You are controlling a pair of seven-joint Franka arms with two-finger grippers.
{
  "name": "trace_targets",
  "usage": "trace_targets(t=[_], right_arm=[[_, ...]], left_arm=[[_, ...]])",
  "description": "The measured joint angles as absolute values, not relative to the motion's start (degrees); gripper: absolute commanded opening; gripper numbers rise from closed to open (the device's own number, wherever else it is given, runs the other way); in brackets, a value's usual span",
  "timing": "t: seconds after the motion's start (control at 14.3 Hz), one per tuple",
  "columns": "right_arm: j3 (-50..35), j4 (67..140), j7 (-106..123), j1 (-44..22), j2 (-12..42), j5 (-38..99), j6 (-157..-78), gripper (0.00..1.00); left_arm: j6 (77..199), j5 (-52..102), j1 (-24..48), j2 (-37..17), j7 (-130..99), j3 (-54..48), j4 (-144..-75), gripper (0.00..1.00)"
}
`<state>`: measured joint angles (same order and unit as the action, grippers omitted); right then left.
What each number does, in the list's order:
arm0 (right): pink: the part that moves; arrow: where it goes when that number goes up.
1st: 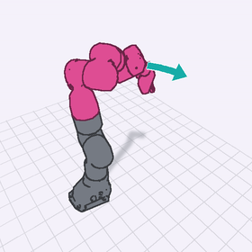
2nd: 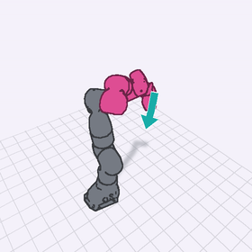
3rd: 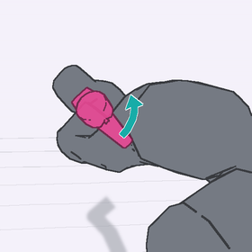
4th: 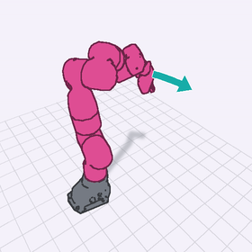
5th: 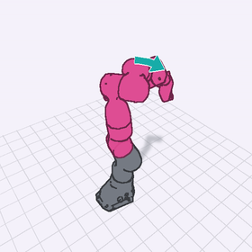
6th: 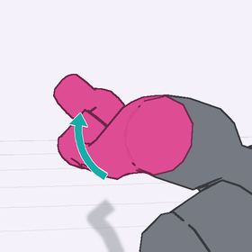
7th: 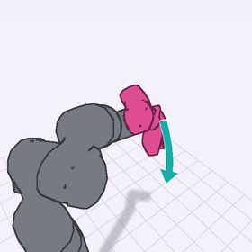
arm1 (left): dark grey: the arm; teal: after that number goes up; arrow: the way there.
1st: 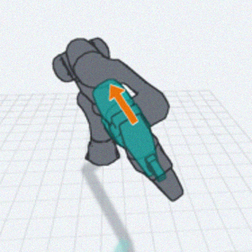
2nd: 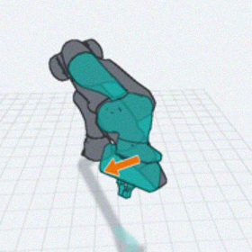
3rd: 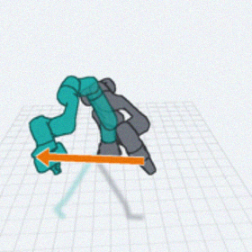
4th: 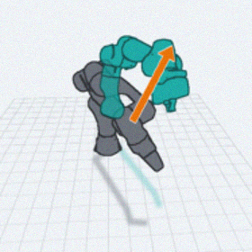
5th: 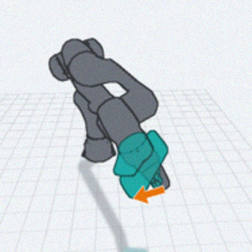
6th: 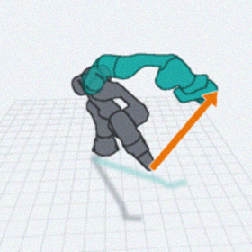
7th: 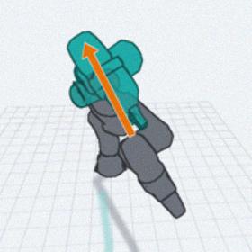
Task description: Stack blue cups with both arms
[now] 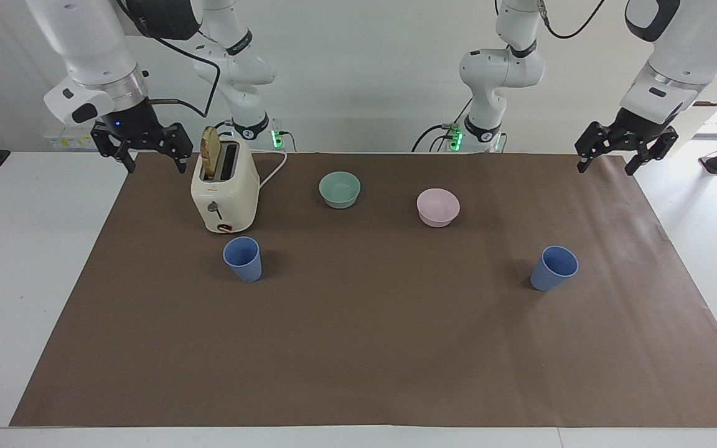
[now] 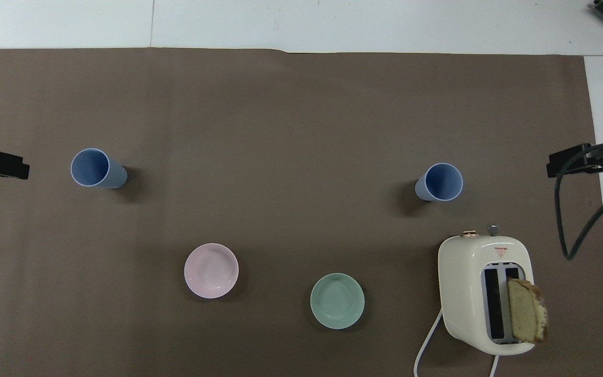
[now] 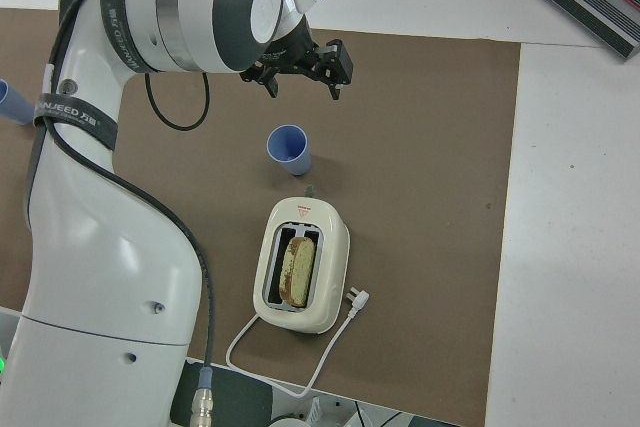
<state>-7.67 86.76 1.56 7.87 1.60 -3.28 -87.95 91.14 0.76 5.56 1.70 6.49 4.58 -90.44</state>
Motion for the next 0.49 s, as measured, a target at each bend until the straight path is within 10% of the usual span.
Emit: trace_targets(t=[0.49], right_arm=[[-7.67,86.75,1.56,7.87,1.6,-3.28,-87.95,1.0]], left_arm=[[91.14,0.88,5.67,1.7,6.49,4.23,-90.44,1.0]])
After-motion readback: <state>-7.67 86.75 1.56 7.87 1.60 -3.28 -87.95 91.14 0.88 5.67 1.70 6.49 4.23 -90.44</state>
